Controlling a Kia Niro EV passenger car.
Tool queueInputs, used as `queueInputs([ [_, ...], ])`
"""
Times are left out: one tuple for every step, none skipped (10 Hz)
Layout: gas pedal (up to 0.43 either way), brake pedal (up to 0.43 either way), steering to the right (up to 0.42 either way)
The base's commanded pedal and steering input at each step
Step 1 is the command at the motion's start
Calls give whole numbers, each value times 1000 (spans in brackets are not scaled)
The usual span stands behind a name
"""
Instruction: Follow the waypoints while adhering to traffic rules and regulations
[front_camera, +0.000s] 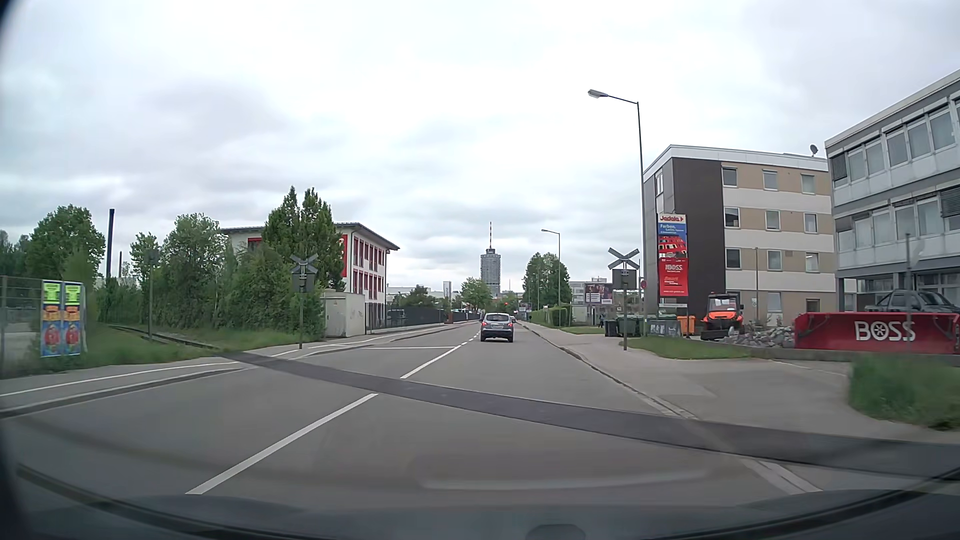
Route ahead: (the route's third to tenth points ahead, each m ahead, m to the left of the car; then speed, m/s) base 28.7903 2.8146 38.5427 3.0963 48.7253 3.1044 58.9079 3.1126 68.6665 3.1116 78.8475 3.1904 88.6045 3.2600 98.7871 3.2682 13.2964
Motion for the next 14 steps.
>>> queueInputs([
  [157, 0, -4],
  [157, 0, -4],
  [157, 0, -4],
  [157, 0, -4],
  [157, 0, -4],
  [157, 0, -4],
  [157, 0, -4],
  [157, 0, -4],
  [157, 0, -4],
  [157, 0, -4],
  [157, 0, -4],
  [157, 0, -4],
  [157, 0, -3],
  [150, 0, -3],
])
